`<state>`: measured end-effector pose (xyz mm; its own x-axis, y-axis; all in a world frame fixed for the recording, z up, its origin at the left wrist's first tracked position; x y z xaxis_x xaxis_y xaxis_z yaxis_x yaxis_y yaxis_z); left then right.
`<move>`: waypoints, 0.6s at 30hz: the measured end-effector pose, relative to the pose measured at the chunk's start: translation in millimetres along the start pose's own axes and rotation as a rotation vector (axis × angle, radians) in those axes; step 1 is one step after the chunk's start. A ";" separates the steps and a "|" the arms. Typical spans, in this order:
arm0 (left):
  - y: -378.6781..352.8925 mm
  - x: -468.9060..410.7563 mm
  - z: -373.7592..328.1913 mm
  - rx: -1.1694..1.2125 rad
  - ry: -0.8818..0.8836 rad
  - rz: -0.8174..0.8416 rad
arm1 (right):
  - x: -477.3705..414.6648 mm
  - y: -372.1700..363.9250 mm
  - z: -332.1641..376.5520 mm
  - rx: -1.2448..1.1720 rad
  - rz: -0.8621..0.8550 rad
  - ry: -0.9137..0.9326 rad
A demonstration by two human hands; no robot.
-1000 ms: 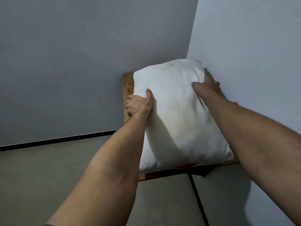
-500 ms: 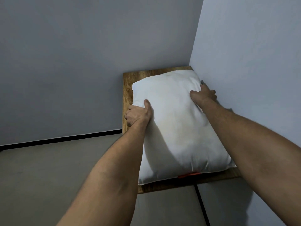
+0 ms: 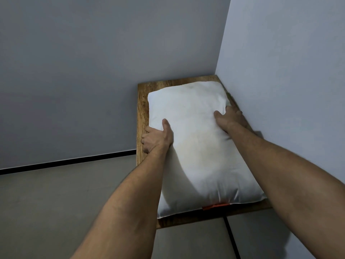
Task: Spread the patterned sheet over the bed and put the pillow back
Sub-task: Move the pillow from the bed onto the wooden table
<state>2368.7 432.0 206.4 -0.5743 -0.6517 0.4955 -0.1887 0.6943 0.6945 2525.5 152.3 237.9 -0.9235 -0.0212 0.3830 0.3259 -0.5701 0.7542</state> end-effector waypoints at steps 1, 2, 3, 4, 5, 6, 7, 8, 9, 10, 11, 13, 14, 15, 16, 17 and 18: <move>-1.0 -0.6 -1.0 -0.008 0.000 0.000 | -1.8 -2.1 -1.8 0.001 -0.004 0.000; -1.7 -1.2 -1.9 -0.017 0.001 0.001 | -2.7 -3.9 -2.8 -0.001 -0.005 0.001; -2.2 -2.1 -2.8 -0.025 0.001 0.004 | -4.0 -5.9 -4.0 -0.009 -0.004 -0.001; -2.8 -2.6 -3.9 -0.031 0.002 0.008 | -4.5 -7.1 -4.4 -0.014 -0.004 -0.002; -3.0 -3.2 -4.7 -0.036 0.003 0.010 | -5.8 -8.4 -5.0 -0.020 -0.001 -0.005; -2.8 -3.8 -5.6 -0.040 0.004 0.011 | -6.6 -8.6 -5.0 -0.023 0.008 -0.008; -1.8 -4.4 -6.9 -0.047 0.002 0.008 | -7.6 -9.2 -5.0 -0.026 0.021 -0.011; 0.2 -4.6 -8.8 -0.056 -0.006 0.001 | -7.7 -8.7 -4.5 -0.021 0.033 -0.013; 3.0 -5.1 -11.9 -0.069 -0.022 -0.012 | -7.9 -7.9 -4.3 -0.013 0.045 -0.020; 6.8 -5.2 -15.8 -0.089 -0.045 -0.029 | -6.7 -6.2 -3.8 0.003 0.056 -0.027; 10.7 -5.0 -20.0 -0.111 -0.073 -0.048 | -5.1 -4.6 -3.2 0.019 0.066 -0.038; 20.7 -1.6 -28.9 -0.140 -0.124 -0.086 | 1.7 1.7 1.2 0.055 0.071 -0.057; 25.3 0.9 -33.8 -0.143 -0.147 -0.102 | 5.4 5.9 5.4 0.076 0.065 -0.059; 31.0 5.5 -39.5 -0.143 -0.172 -0.116 | 9.7 10.9 11.2 0.096 0.054 -0.052; 36.5 10.5 -45.6 -0.143 -0.198 -0.132 | 14.9 16.1 18.3 0.116 0.041 -0.037; 42.4 16.3 -52.1 -0.144 -0.224 -0.149 | 20.5 21.0 26.6 0.136 0.028 -0.017; 48.8 23.1 -58.6 -0.145 -0.250 -0.170 | 27.1 26.3 35.8 0.154 0.018 0.008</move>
<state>2392.9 433.0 282.3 -0.7254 -0.6468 0.2353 -0.1937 0.5199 0.8320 2516.3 166.1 287.2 -0.9185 -0.0372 0.3937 0.3693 -0.4370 0.8201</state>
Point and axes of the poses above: each hand's wrist, its own x-axis away from the middle knuckle, its own y-axis out of the back of the hand, z = x × y, the point moved 9 cm from there along -x, towards the middle knuckle, and after that the axes turned 14 degrees about z, right-handed, at the moved point
